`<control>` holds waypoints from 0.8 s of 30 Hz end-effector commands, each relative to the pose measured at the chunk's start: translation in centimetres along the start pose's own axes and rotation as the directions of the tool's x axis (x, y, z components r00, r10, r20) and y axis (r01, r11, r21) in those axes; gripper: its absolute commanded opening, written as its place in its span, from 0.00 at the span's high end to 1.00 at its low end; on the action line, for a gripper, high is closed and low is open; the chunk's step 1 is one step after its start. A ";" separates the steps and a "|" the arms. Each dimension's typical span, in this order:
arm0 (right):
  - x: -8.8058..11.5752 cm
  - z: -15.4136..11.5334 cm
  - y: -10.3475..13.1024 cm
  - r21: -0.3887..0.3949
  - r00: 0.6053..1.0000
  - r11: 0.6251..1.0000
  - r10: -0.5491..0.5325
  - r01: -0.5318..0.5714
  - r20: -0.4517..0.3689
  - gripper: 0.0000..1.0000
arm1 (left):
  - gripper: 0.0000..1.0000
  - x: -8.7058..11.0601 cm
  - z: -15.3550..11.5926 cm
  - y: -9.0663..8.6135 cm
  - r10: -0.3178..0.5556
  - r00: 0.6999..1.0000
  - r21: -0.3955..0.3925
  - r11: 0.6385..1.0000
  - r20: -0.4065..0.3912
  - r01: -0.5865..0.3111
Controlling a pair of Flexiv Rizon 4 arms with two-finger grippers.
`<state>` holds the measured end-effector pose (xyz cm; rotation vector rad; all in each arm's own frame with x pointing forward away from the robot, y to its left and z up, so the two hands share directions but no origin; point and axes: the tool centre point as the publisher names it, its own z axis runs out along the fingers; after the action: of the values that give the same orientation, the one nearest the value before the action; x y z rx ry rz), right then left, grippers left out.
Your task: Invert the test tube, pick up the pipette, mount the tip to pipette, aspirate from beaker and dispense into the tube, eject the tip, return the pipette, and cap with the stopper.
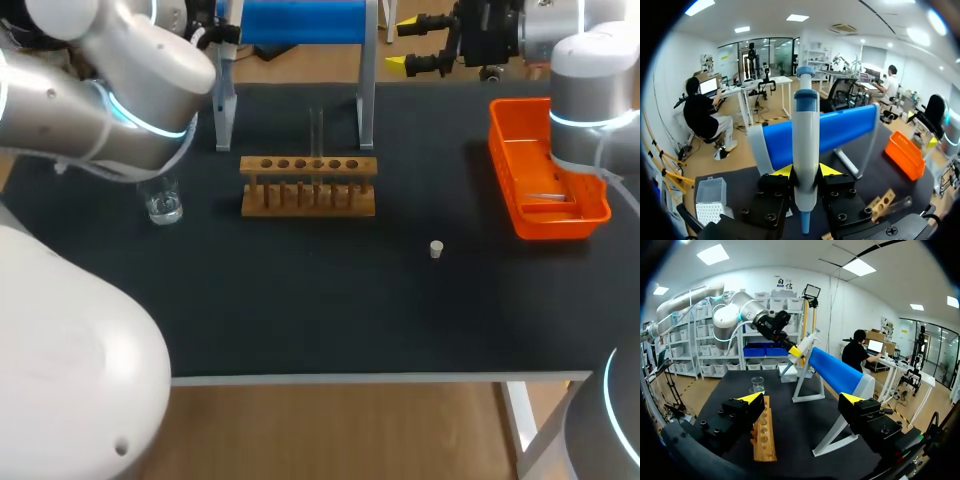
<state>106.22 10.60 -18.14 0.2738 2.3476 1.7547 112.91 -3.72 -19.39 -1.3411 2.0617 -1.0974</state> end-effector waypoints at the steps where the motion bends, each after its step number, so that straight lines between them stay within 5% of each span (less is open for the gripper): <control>1: -0.1 -0.1 0.1 0.004 1.000 1.000 0.001 -0.001 -0.005 0.00 | 1.00 0.2 1.0 -0.6 0.000 1.000 -0.074 0.997 0.031 0.003; 24: -0.1 -0.1 0.1 0.004 1.000 1.000 0.001 -0.001 -0.005 0.00 | 1.00 0.3 2.8 0.7 -0.035 0.998 -0.124 0.991 0.053 0.041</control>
<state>106.22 10.60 -18.14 0.2738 2.3476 1.7547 114.25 -4.77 -21.73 -1.4394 2.0811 -0.9906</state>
